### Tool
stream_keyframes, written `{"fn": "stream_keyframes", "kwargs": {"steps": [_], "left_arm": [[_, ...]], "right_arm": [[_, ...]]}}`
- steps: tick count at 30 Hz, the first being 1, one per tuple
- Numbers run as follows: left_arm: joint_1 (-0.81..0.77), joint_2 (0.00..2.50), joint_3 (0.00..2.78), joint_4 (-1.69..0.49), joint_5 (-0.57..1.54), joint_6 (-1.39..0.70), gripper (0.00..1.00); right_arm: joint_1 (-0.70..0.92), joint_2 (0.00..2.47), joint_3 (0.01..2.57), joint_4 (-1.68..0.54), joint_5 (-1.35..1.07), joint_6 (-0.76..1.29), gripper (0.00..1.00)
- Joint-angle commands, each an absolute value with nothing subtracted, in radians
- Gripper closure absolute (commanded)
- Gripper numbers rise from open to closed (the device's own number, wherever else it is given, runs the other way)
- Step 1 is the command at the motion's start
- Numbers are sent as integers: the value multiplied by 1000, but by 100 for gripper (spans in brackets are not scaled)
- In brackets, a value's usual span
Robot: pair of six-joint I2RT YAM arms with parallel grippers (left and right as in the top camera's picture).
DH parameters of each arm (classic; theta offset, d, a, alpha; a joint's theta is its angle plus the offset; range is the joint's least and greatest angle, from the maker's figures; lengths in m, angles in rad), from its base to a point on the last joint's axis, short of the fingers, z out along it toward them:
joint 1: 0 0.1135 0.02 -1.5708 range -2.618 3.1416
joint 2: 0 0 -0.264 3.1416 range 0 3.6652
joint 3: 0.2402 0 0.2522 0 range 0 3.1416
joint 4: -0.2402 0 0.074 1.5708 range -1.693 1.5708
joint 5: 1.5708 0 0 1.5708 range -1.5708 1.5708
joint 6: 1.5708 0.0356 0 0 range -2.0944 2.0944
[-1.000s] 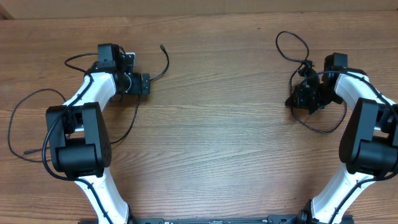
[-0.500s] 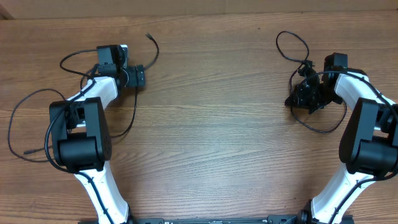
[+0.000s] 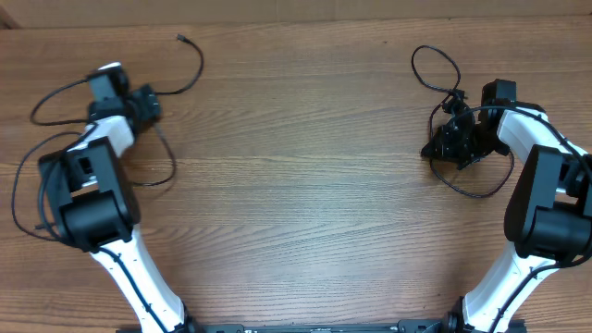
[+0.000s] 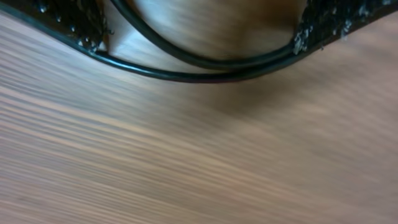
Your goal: Untangle cables
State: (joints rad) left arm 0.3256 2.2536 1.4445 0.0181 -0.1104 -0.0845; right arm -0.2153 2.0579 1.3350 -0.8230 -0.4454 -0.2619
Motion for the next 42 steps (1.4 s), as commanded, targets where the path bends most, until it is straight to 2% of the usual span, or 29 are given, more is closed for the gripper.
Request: {"fn": "stream_keyframes", "kwargs": {"steps": [1,9,15,25,30,33,42], "left_arm": [[391,2299,1532,-73,-128,-128,0],[386,2294,1805,-346,-103,-115,0],[339,2290,2169,-717,-16,-14,0],[250,2288,2627,-1242,121,4,0],[178,2288,2685,-1453,123,17,0],[137,2288,2684,-1530,124,20,0],[8,2288,2685,-1667,125,23,0]], "right_arm": [[-210,2095,1314,-822,-432,-257,83],[-210,2095,1314,-826,-432,-257,83],[-210,2095,1314,-825,-432,-257,83],[-210,2095,1314,-822,-432,-257,81],[-209,2095,1318,-813,-517,-258,81],[-199,2095,1318,-797,-544,-249,96],[-116,2094,1373,-829,-548,-130,96]]}}
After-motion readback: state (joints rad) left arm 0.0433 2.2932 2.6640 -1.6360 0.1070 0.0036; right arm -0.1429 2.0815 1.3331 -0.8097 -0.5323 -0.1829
